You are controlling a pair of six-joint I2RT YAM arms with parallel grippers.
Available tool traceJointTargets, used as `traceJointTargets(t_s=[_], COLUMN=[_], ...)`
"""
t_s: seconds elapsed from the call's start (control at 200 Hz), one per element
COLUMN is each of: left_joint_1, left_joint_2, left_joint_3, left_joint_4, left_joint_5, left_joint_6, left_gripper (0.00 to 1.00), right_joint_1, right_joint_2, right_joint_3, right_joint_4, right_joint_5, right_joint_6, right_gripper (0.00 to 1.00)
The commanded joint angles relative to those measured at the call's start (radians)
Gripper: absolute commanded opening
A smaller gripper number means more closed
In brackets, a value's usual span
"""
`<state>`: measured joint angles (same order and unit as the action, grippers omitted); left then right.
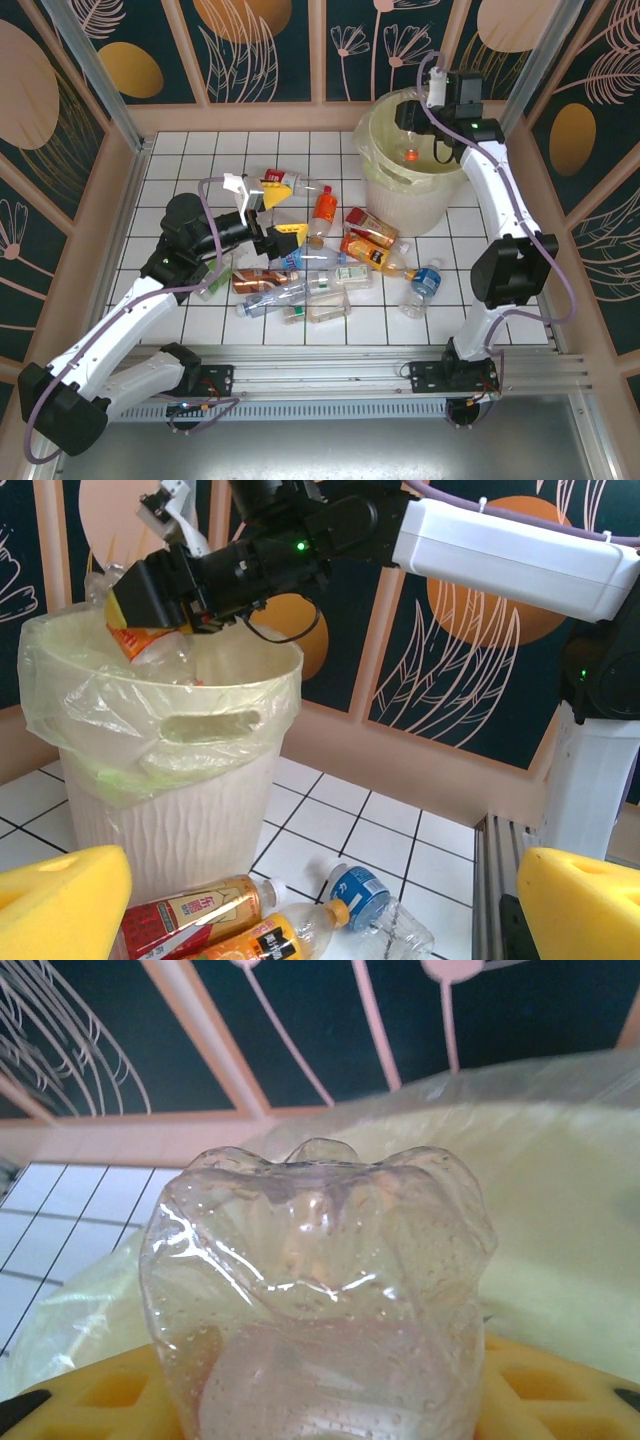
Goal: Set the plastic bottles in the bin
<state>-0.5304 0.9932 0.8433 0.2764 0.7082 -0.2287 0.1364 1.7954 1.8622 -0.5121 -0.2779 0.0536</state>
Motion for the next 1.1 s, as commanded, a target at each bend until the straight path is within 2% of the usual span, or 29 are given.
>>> traceJointTargets(t_s=[0.0,0.14,0.31,0.505,0.736,0.941,1.096], left_joint_1=[-0.003,-0.003,-0.003,-0.003,-0.003,-0.003,-0.003], left_joint_2=[-0.002,-0.007,0.0,0.001,0.009,0.011,0.015], left_joint_3=[0.025,0.025,0.03,0.031,0.035,0.034,0.037], left_joint_4=[-0.011,-0.012,-0.022,-0.026,-0.039,-0.04,-0.046], left_joint_5=[0.028,0.026,0.03,0.027,0.022,0.018,0.017], left_joint_6=[0.023,0.025,0.026,0.03,0.038,0.042,0.042], left_gripper=[0.99,0.99,0.99,0.99,0.99,0.99,0.99], right_joint_1=[-0.007,-0.007,-0.01,-0.019,-0.027,-0.024,-0.024], right_joint_2=[0.013,0.019,0.04,0.1,0.146,0.148,0.148], right_joint_3=[-0.03,-0.071,-0.102,-0.052,-0.019,-0.049,-0.04], right_joint_4=[-0.03,-0.043,-0.055,-0.116,-0.167,-0.139,-0.125], right_joint_5=[-0.09,-0.146,-0.148,-0.163,-0.176,-0.164,-0.165], right_joint_6=[-0.014,-0.028,-0.028,-0.037,-0.038,-0.02,-0.005], right_gripper=[0.55,0.55,0.55,0.56,0.61,0.64,0.71])
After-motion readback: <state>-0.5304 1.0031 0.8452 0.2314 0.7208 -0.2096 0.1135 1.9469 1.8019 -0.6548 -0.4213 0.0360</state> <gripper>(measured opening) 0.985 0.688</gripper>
